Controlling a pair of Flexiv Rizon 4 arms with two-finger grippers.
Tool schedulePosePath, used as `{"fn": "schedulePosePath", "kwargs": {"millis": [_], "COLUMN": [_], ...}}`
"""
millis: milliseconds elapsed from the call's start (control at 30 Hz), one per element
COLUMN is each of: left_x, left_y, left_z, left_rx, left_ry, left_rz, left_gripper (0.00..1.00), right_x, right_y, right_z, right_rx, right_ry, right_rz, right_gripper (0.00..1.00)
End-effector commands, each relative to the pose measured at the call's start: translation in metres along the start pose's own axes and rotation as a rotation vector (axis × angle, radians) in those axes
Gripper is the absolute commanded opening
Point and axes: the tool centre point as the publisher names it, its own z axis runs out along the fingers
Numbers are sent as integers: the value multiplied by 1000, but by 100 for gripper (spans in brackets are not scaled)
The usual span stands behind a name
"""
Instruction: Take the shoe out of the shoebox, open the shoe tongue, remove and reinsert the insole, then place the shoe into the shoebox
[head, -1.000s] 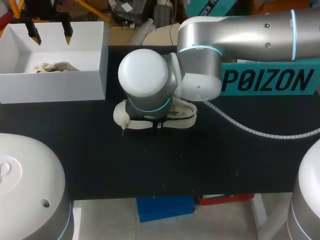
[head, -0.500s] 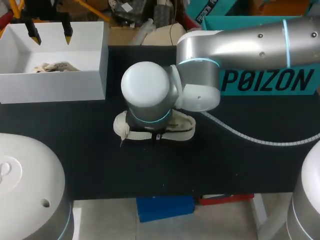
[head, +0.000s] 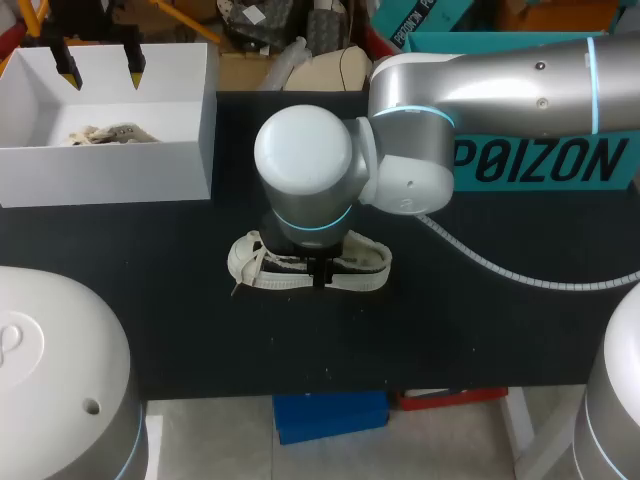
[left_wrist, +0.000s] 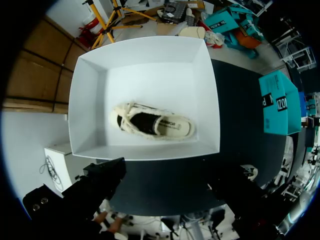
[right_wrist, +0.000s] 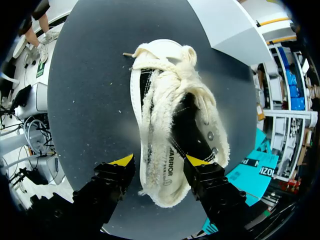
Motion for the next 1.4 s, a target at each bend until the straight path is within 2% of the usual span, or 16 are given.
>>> {"fn": "schedulePosePath", "kwargs": {"millis": [33,100,267,467,1400], "left_x": [1,1,1,1,1], "left_y": [0,0,0,0,0], "left_z": [0,0,0,0,0], "left_rx": [-1,-1,-1,-1,-1], "left_ry": [-3,-3,-3,-3,-3], "left_rz": [-2,-2,-2,-2,-2], "left_gripper": [100,100,100,100,100], "right_x": [-24,-31,-48,-60,-60], "right_y": [-29,-33,-44,-66,-66], "right_z": [-40,-53,-79,-87,-87], "right_rx": [-131,-184,-415,-661,-661], "right_ry": [-16,-17,-16,13,13], "right_rz": [-81,-139,-297,-443,-443], "right_gripper": [100,100,100,100,100]}}
